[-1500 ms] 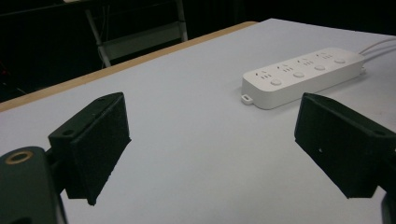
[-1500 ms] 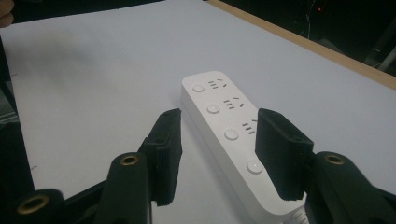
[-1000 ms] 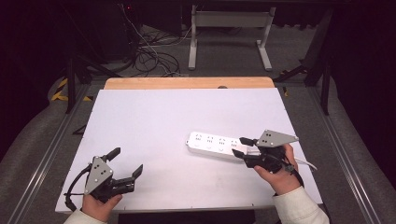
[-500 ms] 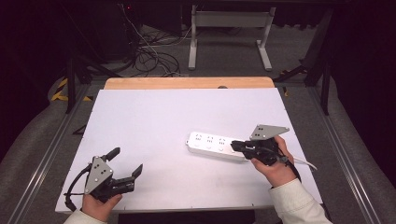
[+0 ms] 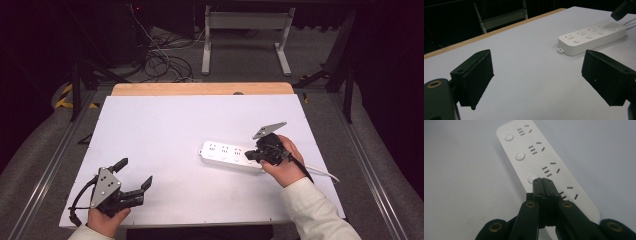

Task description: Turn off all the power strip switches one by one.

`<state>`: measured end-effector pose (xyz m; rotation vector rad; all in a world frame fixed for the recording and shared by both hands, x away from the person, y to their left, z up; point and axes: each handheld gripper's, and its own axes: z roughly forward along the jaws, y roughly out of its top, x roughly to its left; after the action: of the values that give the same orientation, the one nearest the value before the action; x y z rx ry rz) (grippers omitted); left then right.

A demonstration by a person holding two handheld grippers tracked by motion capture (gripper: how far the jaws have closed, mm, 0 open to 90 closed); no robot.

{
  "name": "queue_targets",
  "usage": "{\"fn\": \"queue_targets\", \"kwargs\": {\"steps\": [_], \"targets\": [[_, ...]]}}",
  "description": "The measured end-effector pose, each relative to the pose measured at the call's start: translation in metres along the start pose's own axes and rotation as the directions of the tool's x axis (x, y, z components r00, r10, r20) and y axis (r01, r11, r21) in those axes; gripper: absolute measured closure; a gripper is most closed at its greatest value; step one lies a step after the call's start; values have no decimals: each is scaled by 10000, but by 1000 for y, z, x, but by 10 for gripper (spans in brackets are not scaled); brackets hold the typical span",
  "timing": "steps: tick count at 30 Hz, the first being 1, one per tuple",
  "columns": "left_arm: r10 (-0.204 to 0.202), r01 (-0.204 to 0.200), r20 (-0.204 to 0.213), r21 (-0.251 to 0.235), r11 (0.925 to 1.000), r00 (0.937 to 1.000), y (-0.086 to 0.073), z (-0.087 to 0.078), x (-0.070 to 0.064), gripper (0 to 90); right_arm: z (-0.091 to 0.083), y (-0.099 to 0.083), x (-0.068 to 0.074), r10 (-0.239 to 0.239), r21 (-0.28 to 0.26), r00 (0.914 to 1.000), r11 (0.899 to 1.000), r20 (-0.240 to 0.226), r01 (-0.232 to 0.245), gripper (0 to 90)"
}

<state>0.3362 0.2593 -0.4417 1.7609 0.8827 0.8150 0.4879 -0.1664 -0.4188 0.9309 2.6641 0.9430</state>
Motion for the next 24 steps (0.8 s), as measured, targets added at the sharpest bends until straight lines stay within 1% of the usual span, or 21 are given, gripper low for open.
{"fn": "queue_targets", "kwargs": {"steps": [1, 4, 5, 10, 20, 24], "targets": [[20, -20, 15, 6, 10000, 10000, 0, 0, 0, 109, 0, 0, 0, 0, 0, 10000, 10000, 0, 0, 900], [0, 0, 11, 21, 10000, 10000, 0, 0, 0, 109, 5, 2, -3, 205, 538, 9997, 9983, 156, -213, 900], [14, -14, 21, 36, 10000, 10000, 0, 0, 0, 109, 5, 2, -3, 205, 538, 9997, 9983, 156, -213, 900], [5, -5, -6, 28, 10000, 10000, 0, 0, 0, 109, 12, 4, -5, 285, 1067, 9988, 9938, 386, -325, 900], [6, -7, 11, 47, 10000, 10000, 0, 1, 0, 109, 19, 4, -8, 423, 1539, 9983, 9869, 400, -480, 900], [7, -7, -1, 47, 10000, 10000, 0, 1, 0, 109, 20, 4, -8, 410, 1562, 9983, 9866, 404, -468, 900]]}}
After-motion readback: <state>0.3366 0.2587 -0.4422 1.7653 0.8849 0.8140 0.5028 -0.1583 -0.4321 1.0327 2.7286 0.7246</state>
